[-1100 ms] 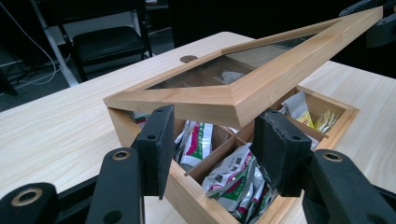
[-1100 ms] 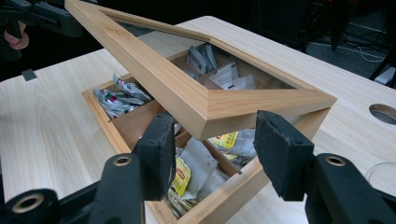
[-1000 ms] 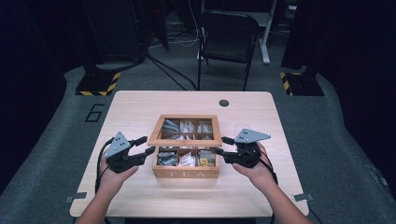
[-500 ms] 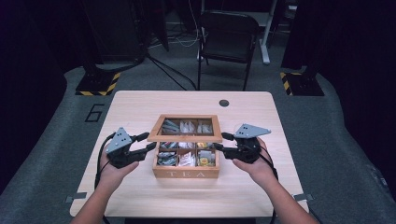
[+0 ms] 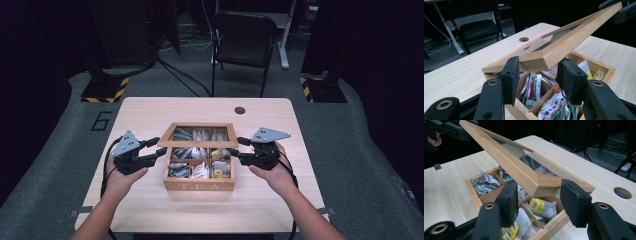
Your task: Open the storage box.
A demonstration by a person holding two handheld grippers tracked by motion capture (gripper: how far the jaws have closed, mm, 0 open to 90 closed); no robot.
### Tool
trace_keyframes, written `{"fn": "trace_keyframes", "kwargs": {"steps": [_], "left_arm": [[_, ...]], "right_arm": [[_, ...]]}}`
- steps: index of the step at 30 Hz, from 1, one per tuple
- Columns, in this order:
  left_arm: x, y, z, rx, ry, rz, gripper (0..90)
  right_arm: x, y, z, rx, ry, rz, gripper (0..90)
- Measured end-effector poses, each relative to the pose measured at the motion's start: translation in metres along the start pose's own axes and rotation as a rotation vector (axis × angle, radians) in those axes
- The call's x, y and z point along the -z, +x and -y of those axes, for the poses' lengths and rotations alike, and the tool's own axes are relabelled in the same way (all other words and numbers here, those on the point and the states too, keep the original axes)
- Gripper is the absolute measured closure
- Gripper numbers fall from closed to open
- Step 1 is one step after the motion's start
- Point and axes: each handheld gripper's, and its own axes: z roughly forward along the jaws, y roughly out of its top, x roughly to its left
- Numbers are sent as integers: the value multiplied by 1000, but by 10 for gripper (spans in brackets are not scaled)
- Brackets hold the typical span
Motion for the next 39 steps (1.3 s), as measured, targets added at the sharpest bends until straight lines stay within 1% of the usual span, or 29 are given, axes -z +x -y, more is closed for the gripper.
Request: {"fn": "trace_keyframes", "kwargs": {"steps": [3, 4, 6, 9, 11, 14, 15, 17, 21, 23, 24, 26, 32, 33, 35, 36, 37, 38, 39], "left_arm": [[-1, 3, -4, 0, -1, 1, 538], [-1, 4, -6, -4, 6, 3, 539], [-1, 5, -8, -3, 8, 6, 540], [-2, 7, -10, -1, 1, 5, 541], [-2, 7, -12, 4, 0, 4, 542], [-3, 9, -14, 10, -11, -2, 543], [-3, 10, -15, 10, -8, 2, 543], [-4, 11, -16, 18, -15, 4, 543], [-5, 14, -18, 28, -31, 4, 543], [-6, 15, -18, 36, -36, 5, 542], [-6, 15, -18, 41, -42, 6, 542], [-7, 16, -18, 39, -47, 4, 542], [-8, 17, -19, 46, -66, -1, 543], [-9, 19, -19, 53, -82, -1, 542], [-10, 21, -19, 64, -98, 2, 543], [-10, 21, -19, 64, -98, 2, 543], [-12, 22, -19, 66, -111, -3, 543], [-13, 23, -20, 69, -115, -4, 543], [-14, 24, -20, 76, -118, -6, 543]], "right_arm": [[0, -2, -4, 8, -1, 0, 484], [-1, -3, -5, 7, -5, 1, 483], [-2, -5, -7, 10, -5, -4, 465], [-3, -7, -10, -3, -4, -7, 460], [-5, -9, -11, -3, -7, -6, 461], [-8, -12, -10, 17, -1, 10, 462], [-9, -12, -10, 20, -4, 19, 464], [-10, -14, -9, 25, -6, 19, 468], [-12, -17, -9, 46, -22, 37, 512], [-12, -19, -10, 44, -31, 41, 538], [-12, -20, -10, 37, -37, 43, 547], [-13, -21, -11, 20, -49, 49, 563], [-15, -22, -12, 27, -63, 60, 566], [-16, -24, -13, 16, -73, 59, 568], [-16, -25, -15, 10, -74, 59, 573], [-16, -25, -15, 10, -74, 59, 573], [-16, -26, -18, -4, -78, 64, 573], [-16, -28, -18, 2, -75, 60, 573], [-17, -28, -20, -7, -77, 61, 574]]}}
